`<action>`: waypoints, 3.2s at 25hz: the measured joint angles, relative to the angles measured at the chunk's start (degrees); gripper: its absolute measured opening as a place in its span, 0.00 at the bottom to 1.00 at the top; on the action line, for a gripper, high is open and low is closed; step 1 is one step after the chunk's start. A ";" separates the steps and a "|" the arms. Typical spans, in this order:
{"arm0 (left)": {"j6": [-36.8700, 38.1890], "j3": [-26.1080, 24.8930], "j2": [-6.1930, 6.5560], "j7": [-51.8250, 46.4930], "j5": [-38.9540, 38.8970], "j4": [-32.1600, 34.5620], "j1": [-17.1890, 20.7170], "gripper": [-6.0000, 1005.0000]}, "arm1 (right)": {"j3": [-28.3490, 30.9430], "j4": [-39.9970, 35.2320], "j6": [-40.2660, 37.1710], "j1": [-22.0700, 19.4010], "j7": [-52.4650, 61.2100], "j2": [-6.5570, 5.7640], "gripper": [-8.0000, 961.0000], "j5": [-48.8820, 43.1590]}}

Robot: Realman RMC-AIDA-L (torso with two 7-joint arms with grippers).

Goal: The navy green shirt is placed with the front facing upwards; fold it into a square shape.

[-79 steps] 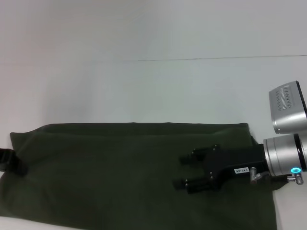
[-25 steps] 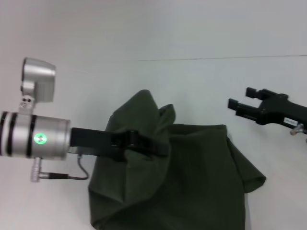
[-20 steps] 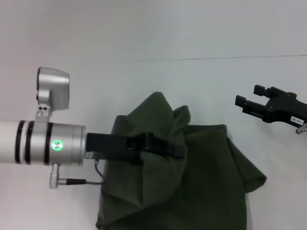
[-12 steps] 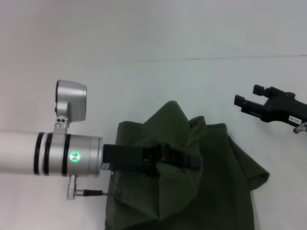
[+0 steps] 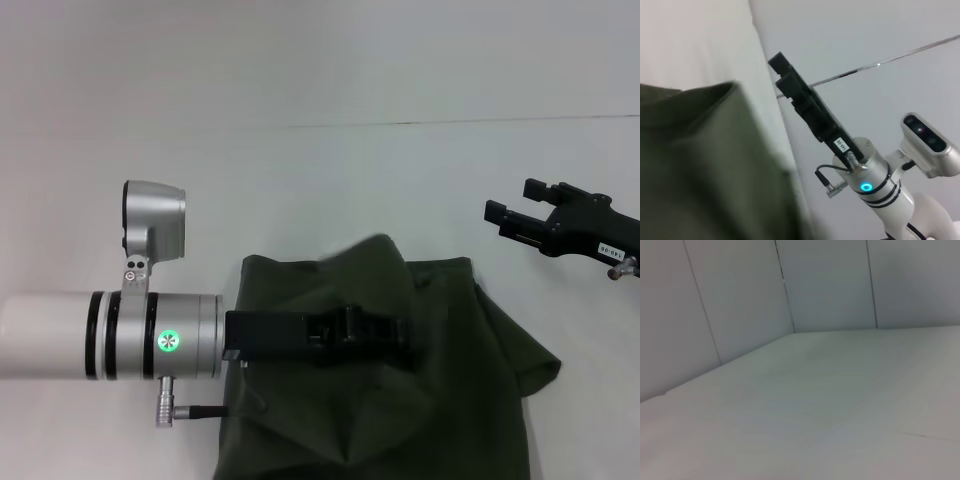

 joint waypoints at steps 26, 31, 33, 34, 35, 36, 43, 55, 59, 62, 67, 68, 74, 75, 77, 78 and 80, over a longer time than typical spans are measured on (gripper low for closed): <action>11.31 1.26 4.14 17.30 1.17 21.68 12.08 0.90 | -22.38 -34.26 -17.33 4.69 55.09 -1.58 0.84 -18.33; 12.66 1.88 3.39 22.70 1.87 24.81 13.79 0.95 | -26.19 -39.60 -27.78 16.89 75.88 -1.58 0.84 -35.12; 12.68 1.54 3.31 24.95 1.87 25.55 14.63 0.95 | -25.76 -38.83 -30.50 20.41 79.02 -1.11 0.84 -38.48; 12.64 1.43 3.29 25.91 1.86 25.91 15.01 0.95 | -25.79 -38.54 -31.31 21.82 80.27 -0.87 0.84 -39.83; 12.45 1.42 3.28 27.01 1.86 26.54 15.58 0.95 | -26.07 -38.32 -31.98 23.47 81.88 -0.55 0.84 -41.28; 12.34 1.42 3.25 27.58 1.86 26.93 15.85 0.95 | -26.58 -38.20 -32.51 24.72 83.34 -0.20 0.84 -42.59; 12.02 1.30 3.01 31.33 1.90 28.61 17.10 0.95 | -33.08 -31.20 -30.32 30.24 89.98 0.17 0.84 -44.39; 10.17 1.56 2.72 33.95 1.90 28.45 17.49 0.95 | -42.37 -17.83 -18.67 33.81 92.28 0.26 0.82 -44.72; 9.80 1.76 2.56 34.17 1.90 28.27 17.48 0.95 | -44.50 -15.48 -15.41 34.39 92.30 0.49 0.82 -44.21; 9.78 1.76 2.55 34.18 1.89 28.27 17.47 0.95 | -45.65 -15.04 -13.85 34.46 92.32 0.60 0.82 -42.94; 9.77 1.76 2.38 34.20 1.84 28.27 17.56 0.95 | -47.83 -12.70 -12.62 35.18 92.55 0.61 0.81 -41.63; 9.77 1.76 2.31 34.21 1.84 28.26 17.61 0.95 | -48.21 -12.54 -12.55 35.24 92.66 0.61 0.81 -41.68; 9.78 1.72 2.13 34.23 1.75 28.26 17.74 0.95 | -48.86 -12.75 -12.41 35.16 92.93 0.44 0.80 -41.85; 9.78 1.71 2.12 34.24 1.72 28.26 17.75 0.95 | -49.00 -12.85 -12.41 35.11 92.92 0.43 0.80 -41.86; 9.80 1.70 2.07 34.24 1.60 28.26 17.79 0.95 | -49.81 -12.93 -12.39 35.10 92.91 0.42 0.80 -41.88; 9.81 1.70 2.05 34.24 1.54 28.26 17.80 0.95 | -50.45 -12.95 -12.39 35.10 92.91 0.42 0.80 -41.90; 9.85 1.70 2.02 34.25 1.50 28.26 17.80 0.95 | -51.30 -12.98 -12.42 35.19 92.90 0.42 0.72 -41.95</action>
